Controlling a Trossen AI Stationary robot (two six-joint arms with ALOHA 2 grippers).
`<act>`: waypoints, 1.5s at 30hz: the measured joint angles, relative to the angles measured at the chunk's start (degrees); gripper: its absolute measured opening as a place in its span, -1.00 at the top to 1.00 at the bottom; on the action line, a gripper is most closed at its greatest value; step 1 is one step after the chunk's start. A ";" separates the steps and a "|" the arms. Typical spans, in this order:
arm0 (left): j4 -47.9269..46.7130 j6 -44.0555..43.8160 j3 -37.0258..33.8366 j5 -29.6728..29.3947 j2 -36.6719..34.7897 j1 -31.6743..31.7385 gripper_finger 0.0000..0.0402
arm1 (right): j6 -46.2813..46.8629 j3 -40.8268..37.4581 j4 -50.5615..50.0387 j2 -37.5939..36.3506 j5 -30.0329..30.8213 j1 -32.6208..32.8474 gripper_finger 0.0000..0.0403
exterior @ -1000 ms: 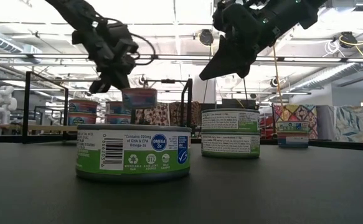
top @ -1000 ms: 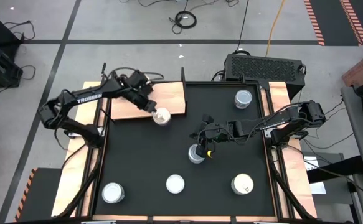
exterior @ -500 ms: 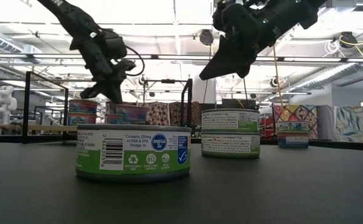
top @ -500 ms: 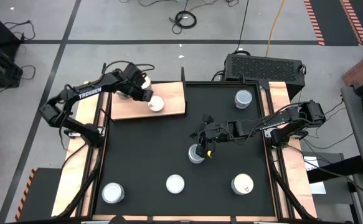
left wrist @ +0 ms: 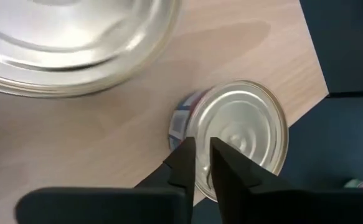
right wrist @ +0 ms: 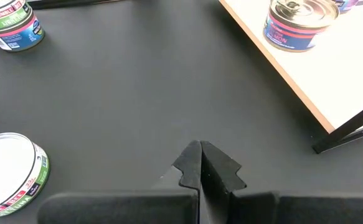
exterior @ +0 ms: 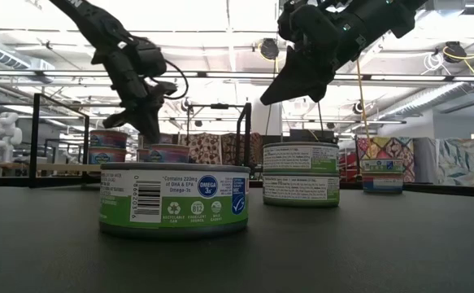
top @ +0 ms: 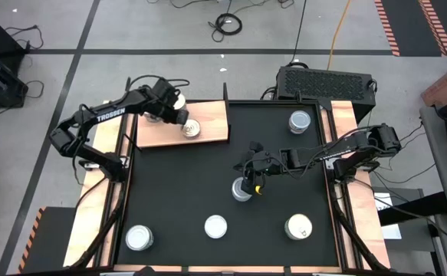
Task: Stack canned seafood by type on shelf
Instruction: Put the blue and pink tuna can on the shelf
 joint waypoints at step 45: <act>-5.20 10.14 4.37 -16.48 6.33 -17.09 0.55 | -0.22 0.00 -0.24 0.00 0.00 0.00 1.00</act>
